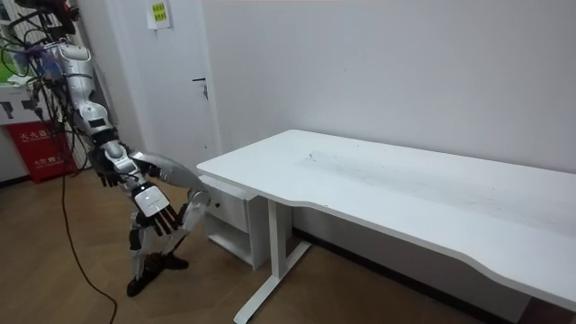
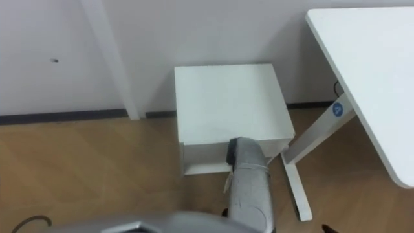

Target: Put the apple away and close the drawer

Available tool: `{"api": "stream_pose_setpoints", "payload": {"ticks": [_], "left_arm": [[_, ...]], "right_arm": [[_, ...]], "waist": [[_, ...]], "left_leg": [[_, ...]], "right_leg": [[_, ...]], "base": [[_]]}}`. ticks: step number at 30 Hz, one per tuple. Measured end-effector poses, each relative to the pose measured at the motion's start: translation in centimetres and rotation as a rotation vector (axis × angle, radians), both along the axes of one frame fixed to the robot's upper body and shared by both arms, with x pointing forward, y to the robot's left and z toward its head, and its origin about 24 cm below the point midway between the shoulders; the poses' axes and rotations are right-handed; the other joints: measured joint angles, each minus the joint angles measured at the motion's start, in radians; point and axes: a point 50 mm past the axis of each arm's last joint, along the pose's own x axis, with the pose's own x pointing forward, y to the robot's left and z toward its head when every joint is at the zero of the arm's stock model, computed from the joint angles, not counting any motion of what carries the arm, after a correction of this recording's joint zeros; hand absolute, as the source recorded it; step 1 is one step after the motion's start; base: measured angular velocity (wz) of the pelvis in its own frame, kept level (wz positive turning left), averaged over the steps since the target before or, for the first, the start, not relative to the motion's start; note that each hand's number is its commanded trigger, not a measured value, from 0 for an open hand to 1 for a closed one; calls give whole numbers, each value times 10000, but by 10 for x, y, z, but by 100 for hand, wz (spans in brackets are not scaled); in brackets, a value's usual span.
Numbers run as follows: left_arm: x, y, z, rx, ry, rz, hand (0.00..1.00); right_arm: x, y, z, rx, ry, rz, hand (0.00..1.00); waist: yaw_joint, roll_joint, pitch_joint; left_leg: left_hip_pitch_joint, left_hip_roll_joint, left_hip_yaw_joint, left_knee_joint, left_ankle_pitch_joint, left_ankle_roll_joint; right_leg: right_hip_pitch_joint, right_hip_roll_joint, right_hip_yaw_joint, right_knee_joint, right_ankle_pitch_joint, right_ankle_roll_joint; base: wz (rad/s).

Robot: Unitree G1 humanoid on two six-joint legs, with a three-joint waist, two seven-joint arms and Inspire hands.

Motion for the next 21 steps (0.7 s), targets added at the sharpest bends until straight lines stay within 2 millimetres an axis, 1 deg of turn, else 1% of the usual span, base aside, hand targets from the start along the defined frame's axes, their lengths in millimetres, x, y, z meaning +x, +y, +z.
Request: {"api": "stream_pose_setpoints", "payload": {"ticks": [1,2,3,4,5,6,7,8,9,10,11,12,13,14,15,16,17,18,19,20,21], "left_arm": [[-1,0,0,39,-57,11,0],[-1,0,0,41,-58,-20,0],[-3,0,0,37,-28,-10,0],[-5,0,1,36,-105,-11,0],[-5,0,1,29,-139,-27,0],[-5,0,1,37,-172,-17,0],[-2,0,1,103,-304,5,0],[0,0,1,160,-396,32,0],[2,1,1,268,-576,49,0],[4,2,2,377,-778,77,0],[5,3,3,436,-908,130,0],[8,4,4,492,-1115,174,0],[11,5,4,525,-1301,215,0],[13,6,5,534,-1429,182,0],[14,7,5,530,-1493,186,0],[16,7,5,519,-1598,156,0],[17,5,5,479,-1662,73,0],[17,4,5,443,-1679,72,0],[16,3,4,389,-1694,78,0],[17,2,4,375,-1696,76,0],[17,2,4,369,-1708,74,0]], "right_arm": [[-3,0,0,12,117,-34,0],[-6,0,0,39,203,-60,0],[-7,0,0,64,227,-60,0],[-11,0,0,72,305,-83,0],[-14,0,1,54,423,-129,0],[-14,-1,1,49,432,-148,0],[-12,-1,1,33,374,-164,0],[-9,-1,0,28,323,-139,0],[-6,-2,1,-8,219,-262,0],[0,-3,1,-77,-3,-384,0],[3,-4,1,-95,-101,-407,0],[9,-4,2,-123,-347,-348,0],[14,-4,2,-125,-499,-299,0],[18,-4,2,-113,-579,-205,0],[19,-3,2,-102,-594,-147,0],[21,-2,2,-88,-632,-11,0],[23,-2,2,-99,-692,122,0],[23,-2,2,-105,-727,140,0],[25,-2,2,-111,-826,170,0],[26,0,2,-87,-911,188,0],[27,0,2,-78,-947,196,0]], "waist": [[-3,-109,33],[14,-155,42],[14,-216,56],[7,-359,95],[53,-422,109],[77,-448,108],[149,-548,53],[215,-563,51],[283,-609,39],[290,-692,17],[312,-767,5],[334,-930,-6],[383,-1080,4],[438,-1130,-24],[461,-1173,-8],[494,-1290,-16],[505,-1356,1],[509,-1360,2],[548,-1340,4],[552,-1342,-2],[552,-1331,-3]], "left_leg": [[35,-175,0,-95,0,1],[97,-282,20,-173,0,0],[150,-374,23,-283,4,-7],[339,-552,5,-461,21,-39],[508,-687,7,-683,51,-97],[582,-731,27,-796,69,-128],[681,-786,105,-1031,176,-230],[751,-823,159,-1214,261,-275],[864,-873,223,-1612,482,-366],[967,-926,269,-1984,707,-454],[1031,-977,267,-2127,813,-497],[1149,-1052,253,-2493,1019,-578],[1284,-1081,239,-2767,1134,-664],[1397,-1063,238,-2907,1186,-754],[1455,-1051,233,-2973,1219,-807],[1541,-1027,208,-3071,1256,-871],[1587,-968,165,-3102,1290,-931],[1601,-924,121,-3107,1313,-971],[1628,-851,22,-3155,1334,-1008],[1652,-851,-84,-3256,1380,-1083],[1652,-852,-104,-3310,1391,-1100]], "right_leg": [[725,-75,26,-1137,62,66],[1602,-59,-28,-2588,164,111],[2101,-48,-34,-3397,225,128],[3143,-1,-32,-5073,223,147],[4136,138,-55,-6674,142,184],[4549,215,-40,-7357,83,240],[5192,403,67,-8630,-463,274],[5401,498,120,-9153,-594,305],[5762,601,192,-10132,-669,345],[6050,694,221,-10922,-666,338],[6163,713,232,-11256,-667,340],[6372,814,227,-11728,-665,338],[6526,882,241,-12101,-656,331],[6720,971,259,-12468,-650,327],[6847,1003,245,-12669,-640,330],[7047,1067,187,-13018,-630,330],[7231,1173,175,-13303,-544,276],[7308,1233,160,-13444,-459,239],[7406,1352,143,-13675,-319,146],[7478,1393,115,-13855,-278,128],[7487,1406,95,-13918,-276,125]], "base": [[8],[8],[10],[8],[6],[-8],[-17],[-24],[-23],[-22],[-24],[-26],[-27],[-22],[-15],[-9],[-5],[-5],[-4],[-3],[4]]}}
